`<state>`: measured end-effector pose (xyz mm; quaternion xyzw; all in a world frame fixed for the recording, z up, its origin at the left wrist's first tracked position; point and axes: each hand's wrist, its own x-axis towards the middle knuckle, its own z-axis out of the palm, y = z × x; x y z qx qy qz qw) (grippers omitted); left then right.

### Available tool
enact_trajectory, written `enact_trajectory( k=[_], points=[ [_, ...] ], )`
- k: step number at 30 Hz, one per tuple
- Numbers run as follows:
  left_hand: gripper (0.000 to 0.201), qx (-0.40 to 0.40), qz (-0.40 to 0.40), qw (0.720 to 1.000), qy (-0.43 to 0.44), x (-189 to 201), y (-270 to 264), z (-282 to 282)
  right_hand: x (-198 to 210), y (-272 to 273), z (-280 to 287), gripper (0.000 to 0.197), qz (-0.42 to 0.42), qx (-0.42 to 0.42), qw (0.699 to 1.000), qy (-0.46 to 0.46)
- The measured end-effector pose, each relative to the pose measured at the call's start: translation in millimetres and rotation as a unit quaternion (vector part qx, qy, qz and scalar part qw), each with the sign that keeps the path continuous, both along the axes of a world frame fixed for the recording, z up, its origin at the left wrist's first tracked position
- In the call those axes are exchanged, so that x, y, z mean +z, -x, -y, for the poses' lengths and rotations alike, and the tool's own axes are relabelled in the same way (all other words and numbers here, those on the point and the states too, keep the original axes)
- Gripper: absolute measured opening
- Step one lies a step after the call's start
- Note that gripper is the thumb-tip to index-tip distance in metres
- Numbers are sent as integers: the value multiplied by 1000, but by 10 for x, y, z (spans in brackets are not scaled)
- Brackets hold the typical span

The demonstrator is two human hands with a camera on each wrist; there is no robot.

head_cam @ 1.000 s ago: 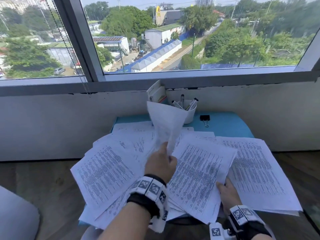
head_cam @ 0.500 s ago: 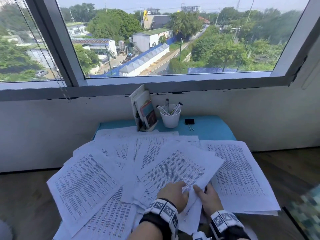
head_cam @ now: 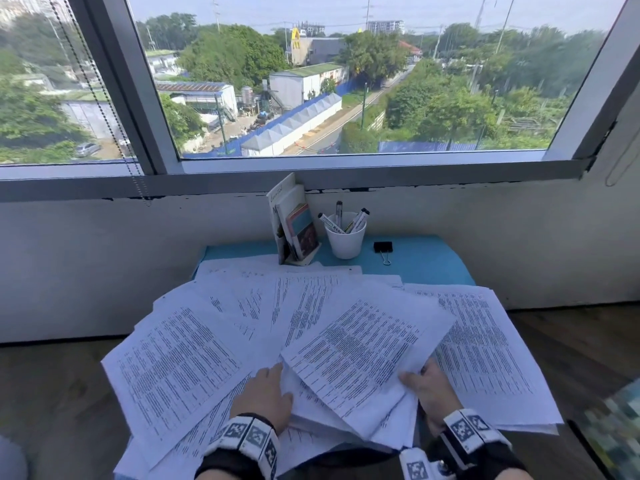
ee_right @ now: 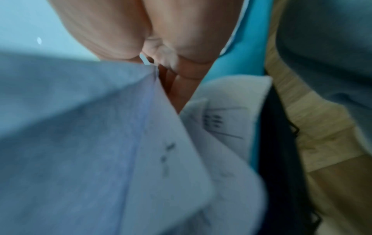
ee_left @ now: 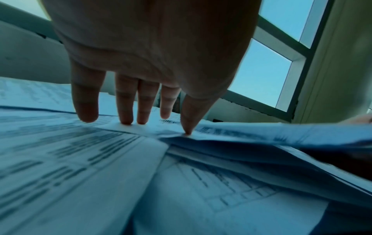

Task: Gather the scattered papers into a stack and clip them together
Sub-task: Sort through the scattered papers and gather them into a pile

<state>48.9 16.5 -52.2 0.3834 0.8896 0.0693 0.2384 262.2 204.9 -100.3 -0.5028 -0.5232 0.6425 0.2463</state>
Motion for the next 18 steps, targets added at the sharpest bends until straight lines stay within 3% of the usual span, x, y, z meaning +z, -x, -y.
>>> enact_trajectory(
  k=[3, 5, 10, 13, 18],
  points=[
    [58, 0, 6, 1000, -9, -16, 14, 19, 211, -244, -326, 33, 13, -6, 1000, -16],
    [59, -2, -2, 1000, -2, -19, 13, 12, 374, -551, -628, 29, 74, -34, 995, -60],
    [57, -22, -51, 998, 24, -22, -64, 7, 773, -1486, -1261, 23, 270, -112, 951, -104],
    [57, -17, -66, 997, 32, -9, -139, -6, 763, -1757, -1454, 25, 336, -91, 933, -89],
    [62, -10, -62, 997, 40, -27, -164, -10, 552, -1752, -1518, 36, 369, -31, 927, -65]
  ],
)
